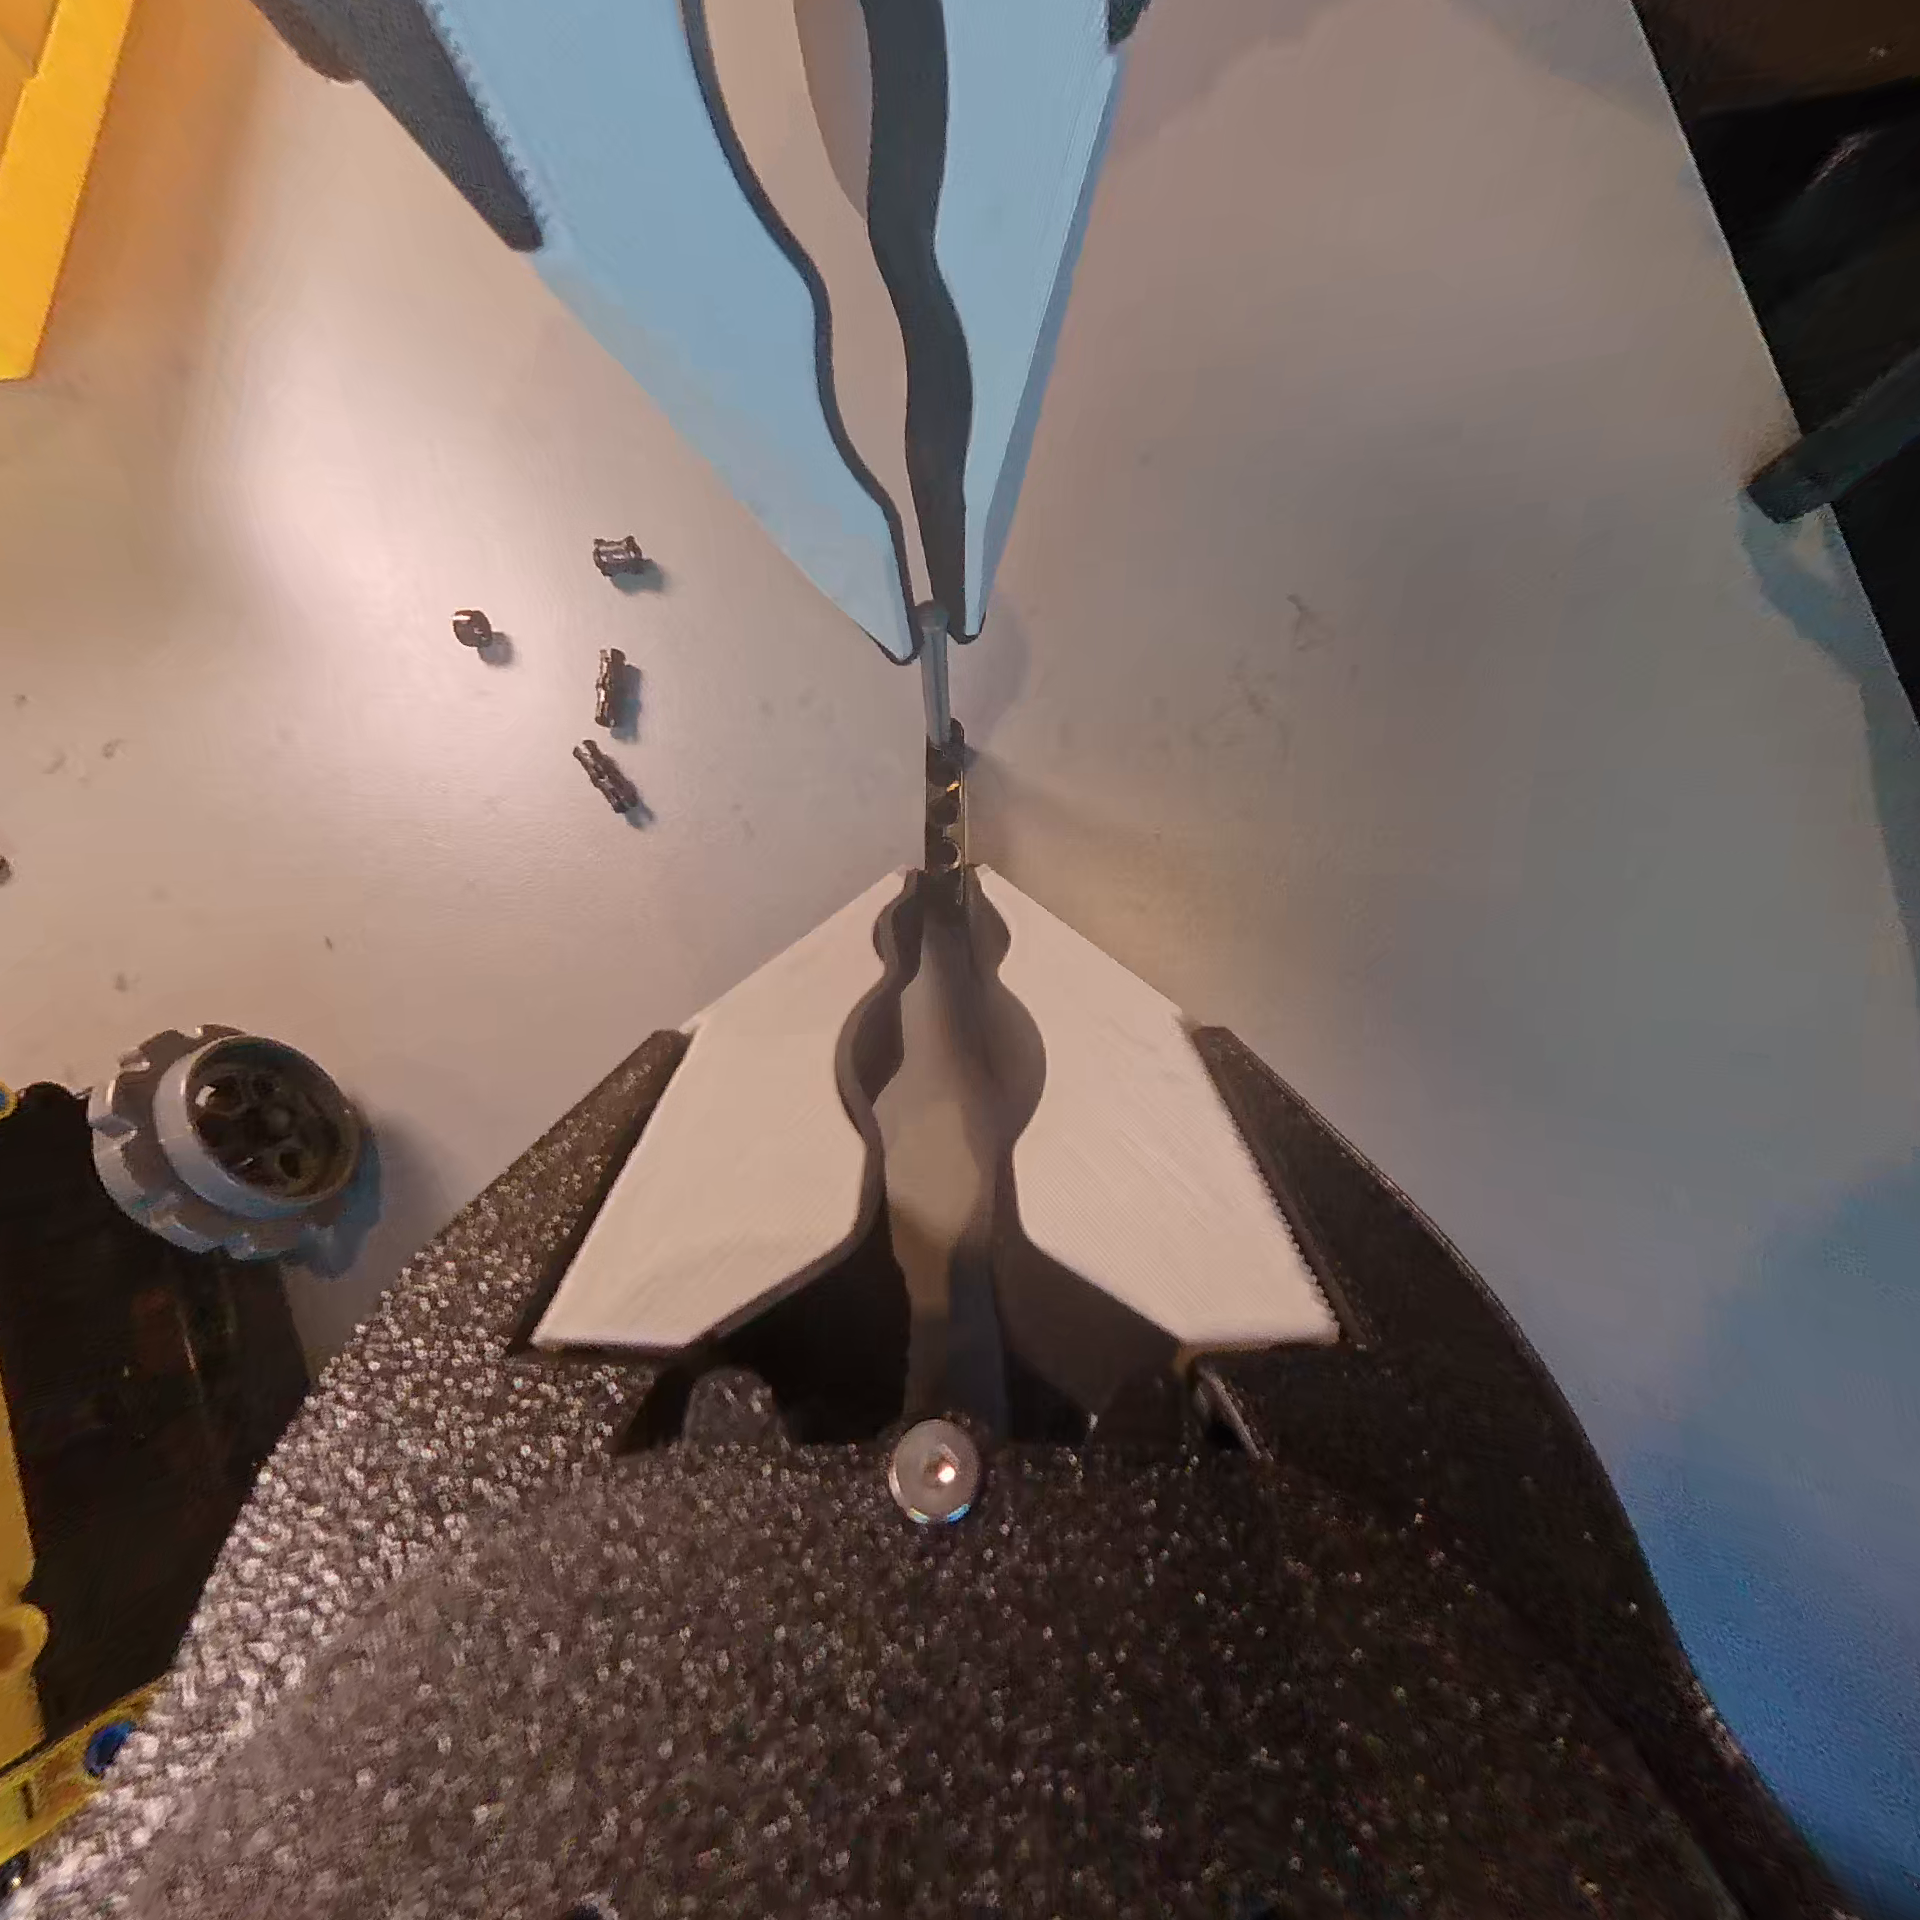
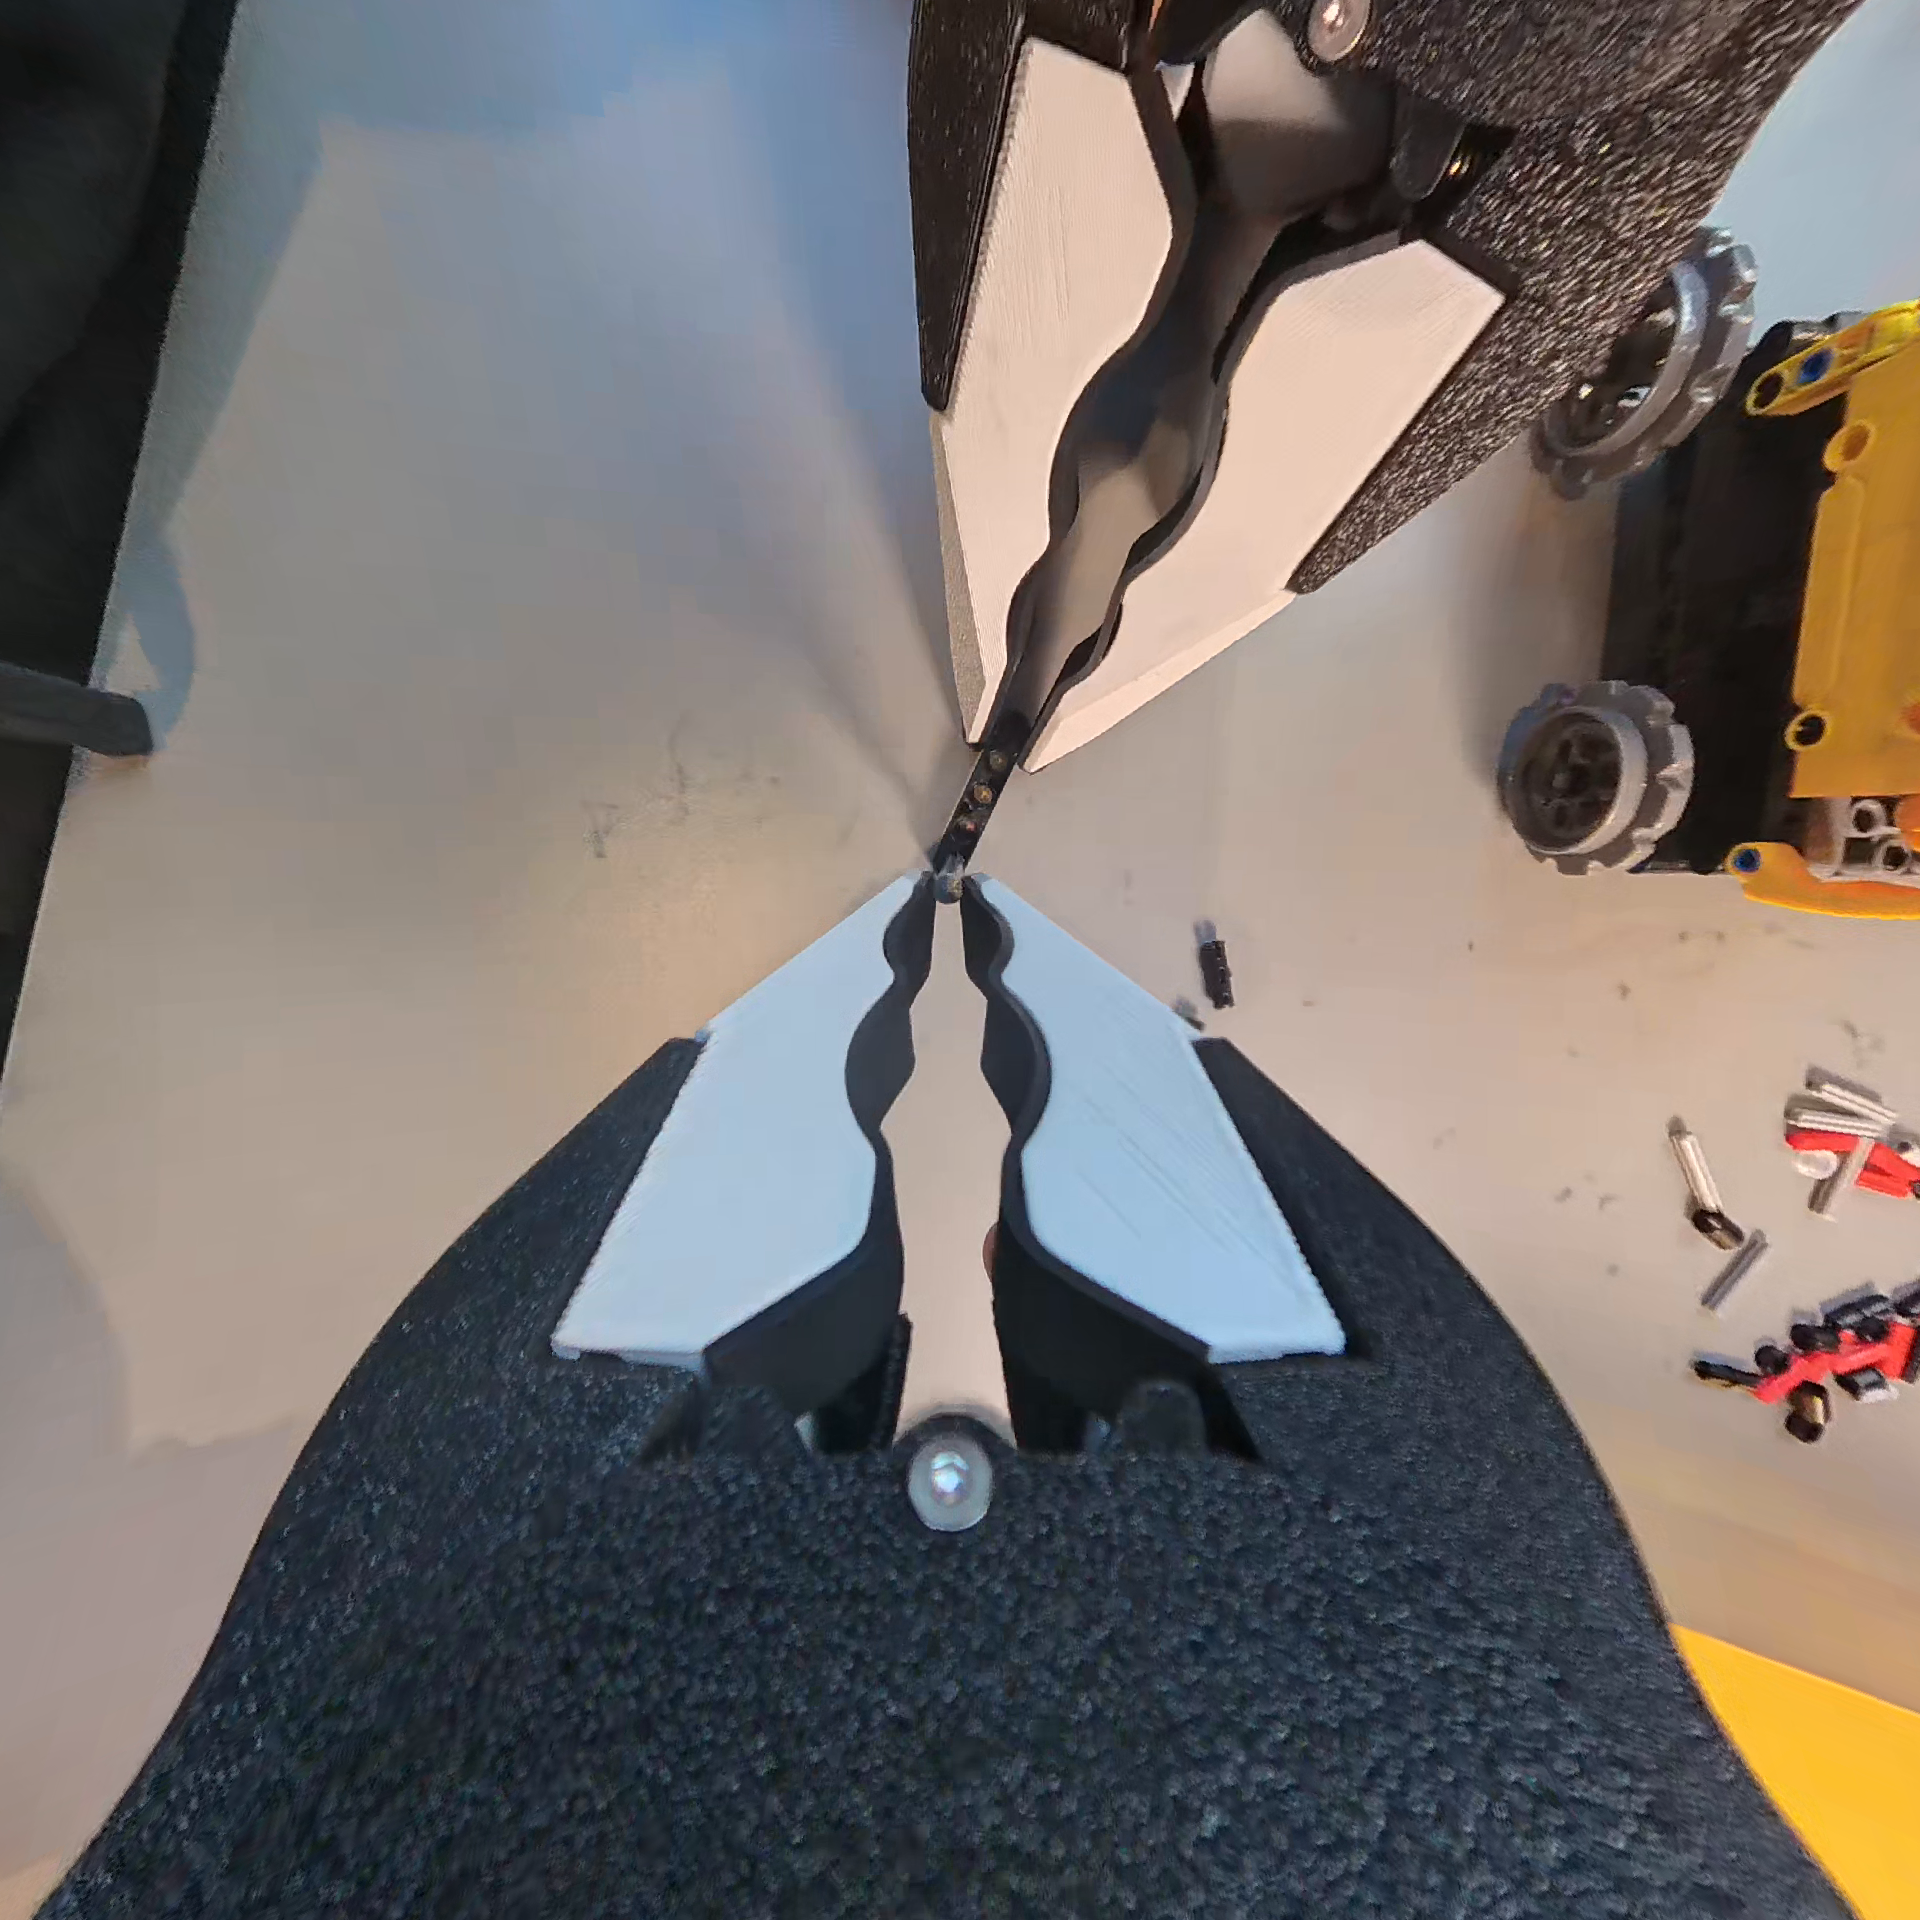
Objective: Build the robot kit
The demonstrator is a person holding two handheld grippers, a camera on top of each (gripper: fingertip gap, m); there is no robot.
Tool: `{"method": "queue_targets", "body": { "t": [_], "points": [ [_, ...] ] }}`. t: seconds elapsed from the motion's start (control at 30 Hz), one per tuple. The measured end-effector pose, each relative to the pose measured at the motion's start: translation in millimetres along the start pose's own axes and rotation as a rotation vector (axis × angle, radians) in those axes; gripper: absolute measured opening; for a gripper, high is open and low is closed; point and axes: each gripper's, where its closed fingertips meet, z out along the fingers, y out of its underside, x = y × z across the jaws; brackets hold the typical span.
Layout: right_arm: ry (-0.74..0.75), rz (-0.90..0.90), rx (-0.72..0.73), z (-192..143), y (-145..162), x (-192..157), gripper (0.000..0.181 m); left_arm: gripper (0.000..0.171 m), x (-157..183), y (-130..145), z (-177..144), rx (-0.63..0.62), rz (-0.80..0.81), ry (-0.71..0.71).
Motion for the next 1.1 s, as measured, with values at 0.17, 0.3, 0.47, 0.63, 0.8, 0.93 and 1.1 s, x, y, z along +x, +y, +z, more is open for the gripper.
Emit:
{"method": "queue_targets", "body": {
  "t": [0.17, 0.3, 0.47, 0.63, 0.8, 0.93, 1.1],
  "points": [
    [-0.02, -0.008, -0.035, 4.6, -1.6, -1.4, 0.004, 0.005, 0.7, 0.1, -0.4, 0.003, -0.008, 0.001],
    [-0.036, 0.002, -0.039, 9.2, -2.4, -0.7, 0.005, 0.005, 1.8, 0.4, -0.7, 0.007, -0.009, 0.002],
    [-0.033, 0.054, 0.023, 11.0, -0.9, 0.9, 0.006, 0.004, 0.7, -0.8, -1.9, 0.02, -0.005, -0.018],
    [0.019, 0.121, 0.165, -0.2, -4.9, 6.4, 0.021, 0.005, -3.4, -9.3, -10.6, 0.076, -0.018, -0.037],
    [0.139, 0.167, 0.323, -17.3, -5.9, 14.2, 0.023, 0.005, -6.0, -20.6, -23.8, 0.161, -0.056, -0.033],
    [0.281, 0.113, 0.424, -23.4, -15.1, 13.8, 0.023, 0.005, -8.6, -30.1, -36.4, 0.238, -0.105, -0.012],
    [0.487, -0.081, 0.381, -26.5, -24.4, 12.2, 0.023, 0.005, -7.6, -33.3, -40.0, 0.273, -0.152, 0.029]
  ]
}}
